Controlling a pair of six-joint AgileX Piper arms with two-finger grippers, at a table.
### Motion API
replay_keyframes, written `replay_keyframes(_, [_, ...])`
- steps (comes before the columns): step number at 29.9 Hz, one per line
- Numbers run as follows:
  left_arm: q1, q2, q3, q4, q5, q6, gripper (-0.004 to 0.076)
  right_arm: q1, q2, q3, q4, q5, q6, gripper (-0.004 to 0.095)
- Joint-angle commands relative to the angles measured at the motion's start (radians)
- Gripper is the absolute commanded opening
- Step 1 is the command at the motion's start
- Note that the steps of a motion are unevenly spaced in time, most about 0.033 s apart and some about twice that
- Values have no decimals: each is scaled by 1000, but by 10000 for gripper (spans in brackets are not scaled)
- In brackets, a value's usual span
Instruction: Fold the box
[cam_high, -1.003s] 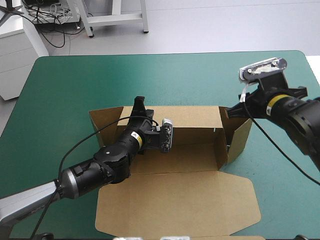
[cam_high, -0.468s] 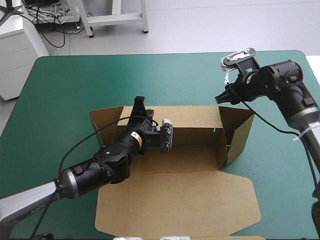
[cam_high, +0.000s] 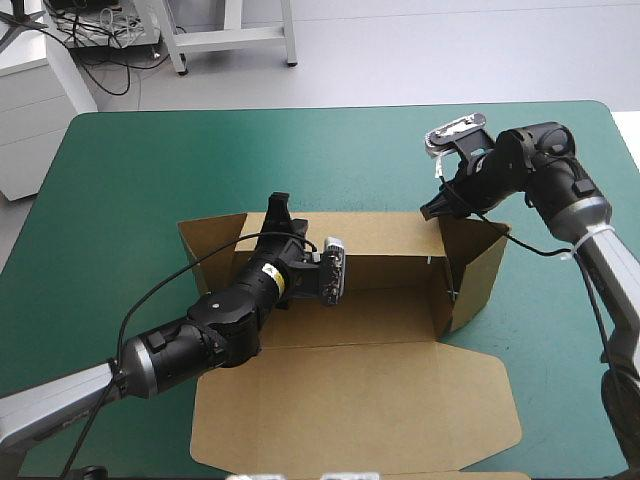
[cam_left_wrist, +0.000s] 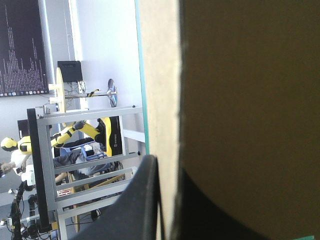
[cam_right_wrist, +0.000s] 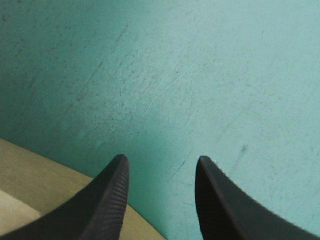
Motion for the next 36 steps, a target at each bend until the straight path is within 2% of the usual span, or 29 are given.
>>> replay_keyframes(1, [-7, -19, -10, -56, -18, -11, -10, -6, -39, -33, 1, 47, -24, 390])
replay_keyframes(6, [-7, -19, -10, -56, -18, -11, -10, -6, -71, -22, 22, 121, -48, 390])
replay_keyframes(11, [-7, -19, -10, -56, -18, -11, -10, -6, -142, 73, 74, 94, -64, 390])
replay_keyframes(19, [-7, -19, -10, -56, -18, -11, -10, -6, -302, 321, 117, -59, -64, 389])
replay_keyframes(24, [-7, -19, -10, -54, -18, -11, -10, -6, -407, 471, 219, -173, -119, 389])
replay_keyframes(32, [-7, -19, -10, -53, -18, -7, -10, -6, -572, 652, 328, -262, -184, 389])
replay_keyframes(36, [-7, -19, -10, -53, -18, -7, -10, -6, -633, 724, 410, -347, -252, 390])
